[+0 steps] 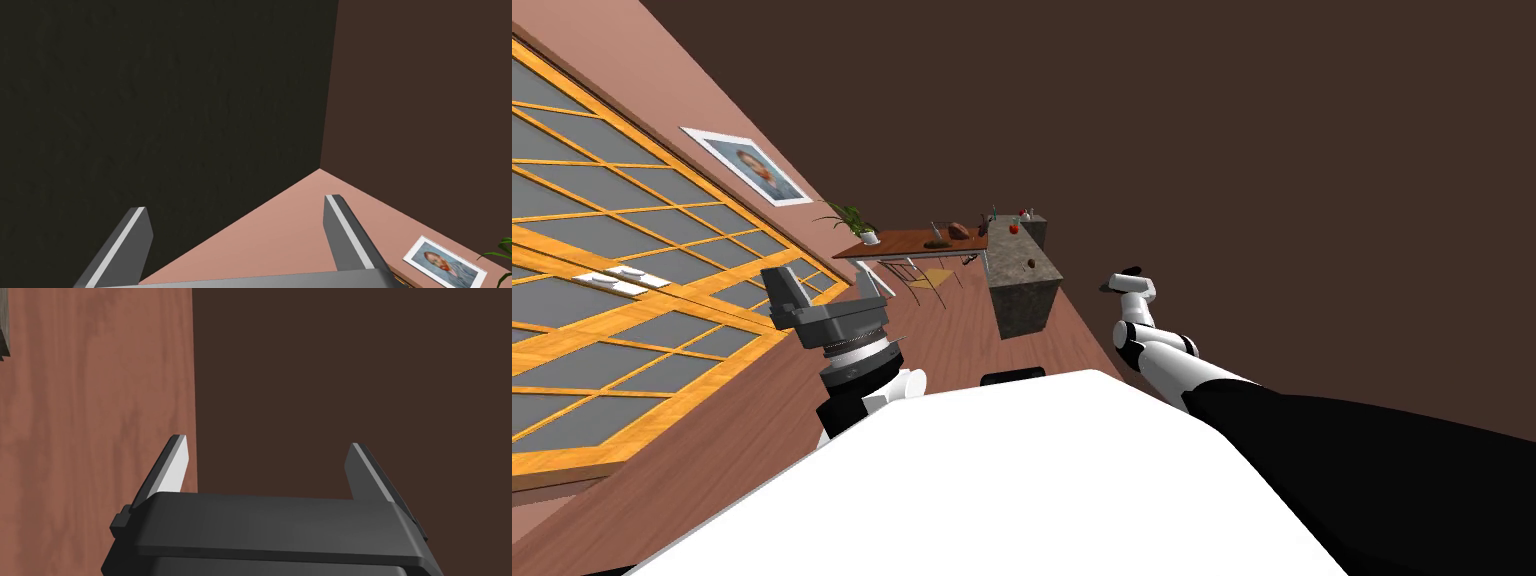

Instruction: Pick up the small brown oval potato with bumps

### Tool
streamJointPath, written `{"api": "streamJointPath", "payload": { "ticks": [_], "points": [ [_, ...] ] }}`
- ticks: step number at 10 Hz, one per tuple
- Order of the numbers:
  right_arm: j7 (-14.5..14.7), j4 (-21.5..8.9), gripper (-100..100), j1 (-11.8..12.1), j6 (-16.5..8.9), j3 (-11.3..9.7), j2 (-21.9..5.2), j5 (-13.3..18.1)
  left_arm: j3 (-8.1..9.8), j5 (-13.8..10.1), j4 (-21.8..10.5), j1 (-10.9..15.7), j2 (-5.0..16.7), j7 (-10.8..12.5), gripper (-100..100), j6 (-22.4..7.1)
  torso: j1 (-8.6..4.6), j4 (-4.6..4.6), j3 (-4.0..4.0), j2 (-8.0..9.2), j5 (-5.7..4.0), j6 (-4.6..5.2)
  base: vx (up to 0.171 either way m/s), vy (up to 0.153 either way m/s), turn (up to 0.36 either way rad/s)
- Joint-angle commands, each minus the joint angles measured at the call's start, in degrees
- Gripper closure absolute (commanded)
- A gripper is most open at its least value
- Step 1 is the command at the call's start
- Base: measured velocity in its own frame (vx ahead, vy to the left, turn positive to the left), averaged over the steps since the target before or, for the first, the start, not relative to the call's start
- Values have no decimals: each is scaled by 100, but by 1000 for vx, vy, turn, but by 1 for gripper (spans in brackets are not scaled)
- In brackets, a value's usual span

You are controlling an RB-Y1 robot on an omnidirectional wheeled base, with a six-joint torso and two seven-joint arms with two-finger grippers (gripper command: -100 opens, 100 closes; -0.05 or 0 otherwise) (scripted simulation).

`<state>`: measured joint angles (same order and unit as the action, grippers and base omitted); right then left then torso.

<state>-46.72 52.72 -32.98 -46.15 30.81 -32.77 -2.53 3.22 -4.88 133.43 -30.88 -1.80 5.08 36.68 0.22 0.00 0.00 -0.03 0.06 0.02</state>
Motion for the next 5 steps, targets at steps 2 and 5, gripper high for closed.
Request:
{"api": "streamJointPath", "payload": {
  "ticks": [2,5],
  "points": [
    [-146,-356,-100,-122,-350,104,-148,-85,-1,0,0,1,0,0,0,0,7,-1,-2,-5,1,-6,30,66,168],
    [-292,-722,-100,-265,-626,187,-285,-145,0,0,0,0,0,0,0,0,17,-3,-7,-12,4,0,41,76,104]
  ]
}}
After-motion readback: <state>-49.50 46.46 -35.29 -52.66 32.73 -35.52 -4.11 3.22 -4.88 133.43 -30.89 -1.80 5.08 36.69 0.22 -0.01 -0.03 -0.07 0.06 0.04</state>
